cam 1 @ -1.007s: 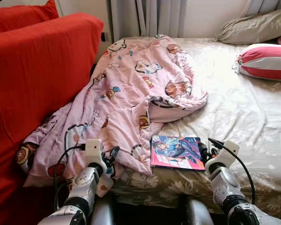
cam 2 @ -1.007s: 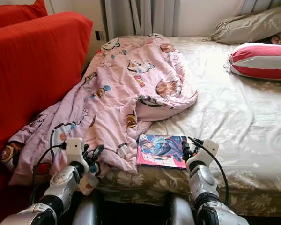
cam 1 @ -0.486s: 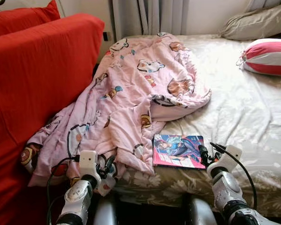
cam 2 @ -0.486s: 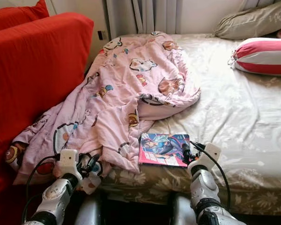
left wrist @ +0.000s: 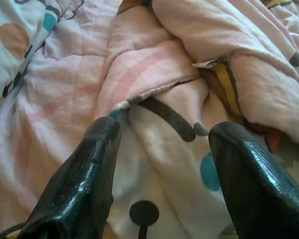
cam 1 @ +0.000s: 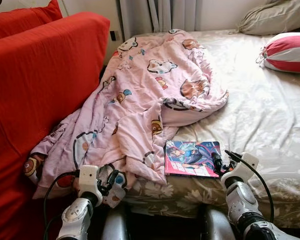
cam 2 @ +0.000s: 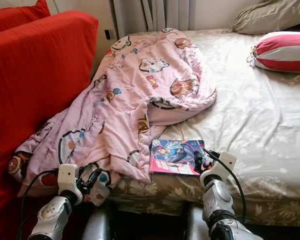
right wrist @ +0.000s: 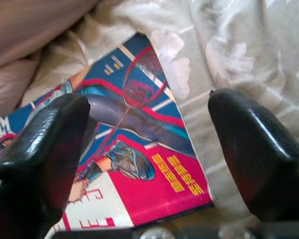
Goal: Clean up the room
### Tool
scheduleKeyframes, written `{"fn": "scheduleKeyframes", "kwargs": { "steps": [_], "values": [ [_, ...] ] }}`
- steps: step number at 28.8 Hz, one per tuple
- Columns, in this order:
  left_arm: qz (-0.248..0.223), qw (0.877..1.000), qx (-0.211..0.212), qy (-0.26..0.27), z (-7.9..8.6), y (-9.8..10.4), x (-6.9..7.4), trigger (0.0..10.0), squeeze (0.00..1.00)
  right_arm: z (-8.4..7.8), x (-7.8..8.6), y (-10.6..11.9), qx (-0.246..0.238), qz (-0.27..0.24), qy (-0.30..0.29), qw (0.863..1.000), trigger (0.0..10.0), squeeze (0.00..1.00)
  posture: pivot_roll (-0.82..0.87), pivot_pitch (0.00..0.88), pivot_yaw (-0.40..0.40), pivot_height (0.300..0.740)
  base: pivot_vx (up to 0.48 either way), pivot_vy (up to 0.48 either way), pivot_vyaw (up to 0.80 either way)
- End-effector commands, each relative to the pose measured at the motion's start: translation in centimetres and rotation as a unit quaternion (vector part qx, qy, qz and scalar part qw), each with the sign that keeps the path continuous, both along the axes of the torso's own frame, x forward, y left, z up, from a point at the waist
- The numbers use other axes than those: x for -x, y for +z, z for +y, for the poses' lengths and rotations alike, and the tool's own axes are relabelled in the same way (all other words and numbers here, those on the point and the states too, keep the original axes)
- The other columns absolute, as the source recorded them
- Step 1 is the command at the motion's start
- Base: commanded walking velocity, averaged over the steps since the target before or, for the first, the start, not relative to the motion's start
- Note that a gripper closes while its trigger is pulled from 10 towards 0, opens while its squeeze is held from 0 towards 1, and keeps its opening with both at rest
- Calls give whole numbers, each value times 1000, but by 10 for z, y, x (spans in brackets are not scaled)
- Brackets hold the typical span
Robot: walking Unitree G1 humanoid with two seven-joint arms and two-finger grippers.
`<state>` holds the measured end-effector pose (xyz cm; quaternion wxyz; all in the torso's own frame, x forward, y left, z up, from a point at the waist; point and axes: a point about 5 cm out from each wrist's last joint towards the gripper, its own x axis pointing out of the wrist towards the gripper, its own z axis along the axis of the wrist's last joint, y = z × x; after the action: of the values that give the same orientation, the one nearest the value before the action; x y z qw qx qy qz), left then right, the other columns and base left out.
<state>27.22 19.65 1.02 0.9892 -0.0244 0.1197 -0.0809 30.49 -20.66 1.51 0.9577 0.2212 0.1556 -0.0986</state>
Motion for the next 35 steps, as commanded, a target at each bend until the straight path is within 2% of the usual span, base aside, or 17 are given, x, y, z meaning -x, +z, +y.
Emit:
{"fn": "scheduleKeyframes", "kwargs": {
  "steps": [1, 9, 16, 20, 27, 35],
  "values": [
    [2, 1000, -4, -2, 4, 2, 1, 10000, 0, 1, 2, -2, 9, 2, 8, 1000, 10000, 0, 236, 69, 92, 539, 0, 0, 0],
    [1, 1000, -4, -3, 4, 3, 3, 10000, 0, 0, 4, -4, 8, 6, 11, 1000, 10000, 0, 251, 106, 97, 539, 0, 0, 0],
    [-2, 1000, -5, 2, 7, 7, 6, 10000, 0, 5, 2, -4, -27, 3, 19, 999, 10000, 0, 277, 128, 102, 539, 0, 0, 0],
    [-1, 1000, -6, 6, 9, 7, 8, 10000, 0, 7, -3, 2, -35, -20, 32, 999, 10000, 0, 279, 133, 105, 539, 0, 0, 0],
    [3, 1000, -6, 5, 8, 8, 12, 10000, 0, 3, -9, 15, -36, -75, 16, 996, 10000, 0, 281, 146, 111, 539, 0, 0, 0],
    [4, 1000, -11, -3, 7, 8, 15, 10000, 0, 6, -6, 11, -51, -72, 23, 996, 10000, 0, 298, 156, 112, 539, 0, 0, 0]
  ]
}}
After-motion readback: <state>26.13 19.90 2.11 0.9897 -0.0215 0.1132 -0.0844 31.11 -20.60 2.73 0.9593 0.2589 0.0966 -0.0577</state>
